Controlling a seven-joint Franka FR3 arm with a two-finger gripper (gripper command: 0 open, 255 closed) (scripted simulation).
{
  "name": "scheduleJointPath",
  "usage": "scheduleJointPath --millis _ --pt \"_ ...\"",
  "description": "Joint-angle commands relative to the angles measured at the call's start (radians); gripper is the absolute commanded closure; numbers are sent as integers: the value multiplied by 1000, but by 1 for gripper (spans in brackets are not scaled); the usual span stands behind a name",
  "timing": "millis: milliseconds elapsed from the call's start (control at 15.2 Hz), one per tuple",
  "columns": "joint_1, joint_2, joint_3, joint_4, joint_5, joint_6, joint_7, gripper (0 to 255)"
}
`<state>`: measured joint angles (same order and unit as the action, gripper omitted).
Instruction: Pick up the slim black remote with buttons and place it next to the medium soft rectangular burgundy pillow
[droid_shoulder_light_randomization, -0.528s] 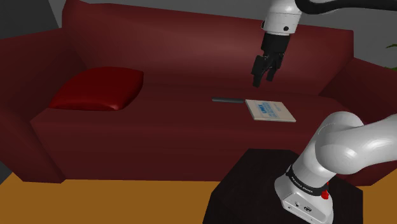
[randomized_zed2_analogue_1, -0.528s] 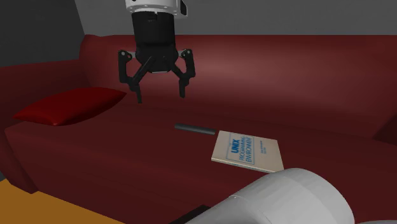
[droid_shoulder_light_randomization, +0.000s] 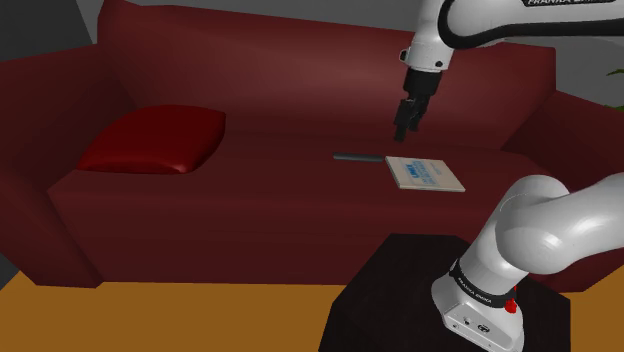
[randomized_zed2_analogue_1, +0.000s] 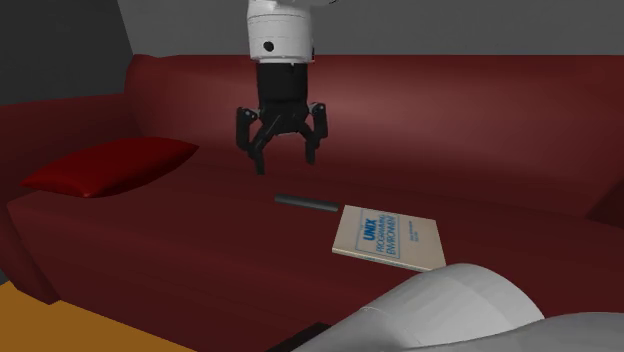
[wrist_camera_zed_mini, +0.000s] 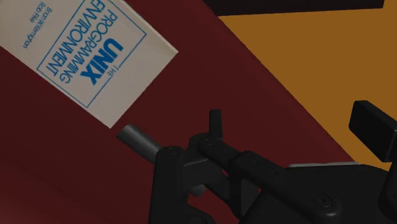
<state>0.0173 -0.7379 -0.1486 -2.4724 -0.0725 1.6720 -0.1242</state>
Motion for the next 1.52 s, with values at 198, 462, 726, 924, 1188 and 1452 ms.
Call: scheduleJointPath --millis 198,462,726,924,1188,1452 --pt "15 110 -122 -10 -59 130 -218 0" --pt "40 243 -216 21 -75 236 -393 0" --pt "74 399 -303 80 -52 334 -577 0" --pt "102 530 -359 141 -3 397 -725 0" --pt "123 719 -405 243 104 456 -937 0" --pt "111 839 -404 308 183 488 -1063 0"
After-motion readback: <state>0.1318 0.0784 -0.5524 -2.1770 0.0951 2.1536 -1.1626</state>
